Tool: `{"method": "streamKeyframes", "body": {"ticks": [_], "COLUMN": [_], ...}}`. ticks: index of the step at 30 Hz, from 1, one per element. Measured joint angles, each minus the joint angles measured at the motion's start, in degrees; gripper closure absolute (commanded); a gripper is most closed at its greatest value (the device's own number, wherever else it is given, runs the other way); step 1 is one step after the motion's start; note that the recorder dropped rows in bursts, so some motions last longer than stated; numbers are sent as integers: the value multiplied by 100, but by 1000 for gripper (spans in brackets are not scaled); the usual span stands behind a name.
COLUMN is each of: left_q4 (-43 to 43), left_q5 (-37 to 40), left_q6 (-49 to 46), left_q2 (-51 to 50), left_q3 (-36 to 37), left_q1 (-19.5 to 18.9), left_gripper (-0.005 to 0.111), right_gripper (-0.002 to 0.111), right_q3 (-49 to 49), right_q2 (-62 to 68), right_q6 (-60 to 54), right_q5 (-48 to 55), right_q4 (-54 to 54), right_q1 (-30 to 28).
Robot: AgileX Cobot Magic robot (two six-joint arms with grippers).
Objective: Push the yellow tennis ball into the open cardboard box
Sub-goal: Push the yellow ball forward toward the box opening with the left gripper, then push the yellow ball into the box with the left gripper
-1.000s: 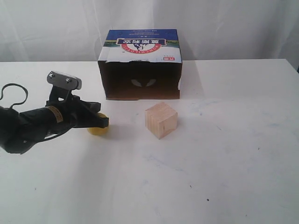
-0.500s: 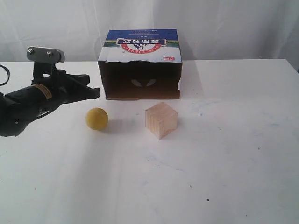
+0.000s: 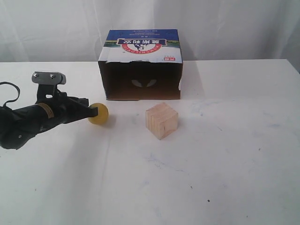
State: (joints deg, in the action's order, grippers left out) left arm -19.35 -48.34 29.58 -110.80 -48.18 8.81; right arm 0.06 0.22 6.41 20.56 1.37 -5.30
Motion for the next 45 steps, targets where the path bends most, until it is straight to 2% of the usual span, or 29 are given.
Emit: {"method": "streamKeyframes", "body": {"ticks": [7, 12, 18, 25, 35, 45], "left_q4": [-84, -98, -146, -837, -1091, -1765], "left_q5": [-10, -307, -407, -452, -452, -452], "left_q6": [163, 163, 334, 850, 887, 1106], "left_q2": [-4, -240, -523, -617, -620, -630], "left_q3": [0, -12, -305, -434, -434, -434], "left_q1": [0, 0, 0, 0, 0, 0], "left_gripper": [107, 107, 107, 107, 107, 107], "right_gripper": [108, 108, 108, 108, 108, 108], "right_q3": [0, 0, 0, 0, 0, 0], "right_q2": [0, 0, 0, 0, 0, 0], "right_q6": [0, 0, 0, 0, 0, 0], "right_q5": [0, 0, 0, 0, 0, 0], "right_q4": [0, 0, 0, 0, 0, 0], "right_q1": [0, 0, 0, 0, 0, 0]}}
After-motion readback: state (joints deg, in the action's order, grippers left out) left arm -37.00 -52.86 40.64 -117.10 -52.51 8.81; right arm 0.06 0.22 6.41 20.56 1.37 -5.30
